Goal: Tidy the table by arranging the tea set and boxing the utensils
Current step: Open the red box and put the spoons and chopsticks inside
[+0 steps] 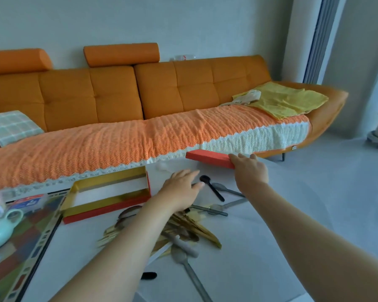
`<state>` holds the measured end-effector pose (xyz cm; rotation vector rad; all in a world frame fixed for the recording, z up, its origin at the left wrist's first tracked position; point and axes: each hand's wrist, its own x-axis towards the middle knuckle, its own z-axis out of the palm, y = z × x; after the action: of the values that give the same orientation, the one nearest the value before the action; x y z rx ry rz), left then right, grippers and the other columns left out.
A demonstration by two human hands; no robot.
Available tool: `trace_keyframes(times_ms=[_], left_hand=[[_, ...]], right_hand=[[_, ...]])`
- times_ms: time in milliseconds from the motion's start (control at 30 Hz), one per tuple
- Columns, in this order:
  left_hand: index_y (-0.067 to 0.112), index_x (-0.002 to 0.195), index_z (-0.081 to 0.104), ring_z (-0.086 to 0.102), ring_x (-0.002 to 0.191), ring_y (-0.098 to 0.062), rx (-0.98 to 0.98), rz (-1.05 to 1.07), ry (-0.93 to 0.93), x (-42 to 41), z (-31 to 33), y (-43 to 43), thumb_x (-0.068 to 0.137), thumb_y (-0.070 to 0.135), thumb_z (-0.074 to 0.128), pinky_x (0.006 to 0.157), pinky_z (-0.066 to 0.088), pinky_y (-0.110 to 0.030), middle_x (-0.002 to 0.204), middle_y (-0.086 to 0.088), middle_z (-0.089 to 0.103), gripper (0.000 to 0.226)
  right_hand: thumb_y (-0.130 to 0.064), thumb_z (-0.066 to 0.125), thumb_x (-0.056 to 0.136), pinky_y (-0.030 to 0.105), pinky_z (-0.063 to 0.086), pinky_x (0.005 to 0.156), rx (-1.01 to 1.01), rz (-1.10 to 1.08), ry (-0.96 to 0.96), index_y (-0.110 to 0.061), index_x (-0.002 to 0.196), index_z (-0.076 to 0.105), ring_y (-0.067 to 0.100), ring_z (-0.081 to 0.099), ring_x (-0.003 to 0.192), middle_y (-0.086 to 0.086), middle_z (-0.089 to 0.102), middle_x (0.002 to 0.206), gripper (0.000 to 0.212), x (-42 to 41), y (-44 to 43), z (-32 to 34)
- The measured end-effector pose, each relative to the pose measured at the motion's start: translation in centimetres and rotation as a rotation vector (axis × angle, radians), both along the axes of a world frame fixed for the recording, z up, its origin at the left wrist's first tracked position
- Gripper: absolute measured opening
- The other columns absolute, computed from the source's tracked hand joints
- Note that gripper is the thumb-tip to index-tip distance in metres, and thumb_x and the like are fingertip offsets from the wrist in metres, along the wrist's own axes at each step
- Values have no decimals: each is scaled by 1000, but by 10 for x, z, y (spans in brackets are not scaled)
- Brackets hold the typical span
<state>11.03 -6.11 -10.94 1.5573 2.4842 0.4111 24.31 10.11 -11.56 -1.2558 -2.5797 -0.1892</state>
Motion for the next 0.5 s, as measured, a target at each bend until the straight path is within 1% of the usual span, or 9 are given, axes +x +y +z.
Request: trace_keyframes(times_ms=[67,133,167,200,233,333,400,500], left_hand=[[34,155,17,8,150,-16,-52,12,-34,1,-3,11,101,57,28,120,14,-46,163,8,14,60],[33,156,15,7,150,-16,-76,17,-53,2,-5,19,100,58,29,120,13,-44,164,8,12,63],[33,156,15,6,150,-16,-83,20,-60,2,-5,22,100,58,30,120,13,-44,164,8,12,63],[33,156,14,5,150,-17,-89,26,-64,3,-5,24,100,58,30,120,12,-44,164,8,11,63],[33,156,14,5,150,-17,-99,32,-64,4,-6,26,100,58,30,119,12,-44,164,7,10,64],[31,156,17,8,150,-19,-137,30,-63,5,-7,31,100,58,29,119,13,-41,164,5,14,64],[29,156,21,12,149,-20,-158,27,-64,7,-8,30,100,58,29,119,15,-41,163,4,19,64],[25,154,27,18,147,-20,-154,35,-54,7,-8,25,100,57,32,118,20,-40,160,2,24,63]], right_hand=[[-11,49,95,35,48,75,-40,-31,-28,-27,133,48,28,44,124,0,57,120,42,0,5,-1],[-27,50,97,36,44,75,-89,-47,-38,-27,129,51,29,40,126,3,56,121,32,2,10,-3],[-39,51,96,38,44,78,-116,-45,-46,-27,129,50,30,37,128,5,55,124,36,2,13,-5],[-49,50,94,40,43,84,-143,-33,-64,-27,131,48,32,34,130,8,53,128,44,2,16,-6],[-54,49,91,43,42,90,-166,-18,-80,-26,134,45,34,32,131,11,50,132,51,3,18,-8],[-55,47,85,48,36,99,-236,3,-79,-23,143,35,37,28,132,17,40,140,68,1,18,-11],[-56,46,84,50,32,104,-260,-3,-76,-20,148,28,39,24,135,19,34,146,76,-2,18,-13],[-52,44,87,53,25,109,-294,-26,-88,-17,152,20,39,18,139,20,26,152,78,-7,15,-12]])
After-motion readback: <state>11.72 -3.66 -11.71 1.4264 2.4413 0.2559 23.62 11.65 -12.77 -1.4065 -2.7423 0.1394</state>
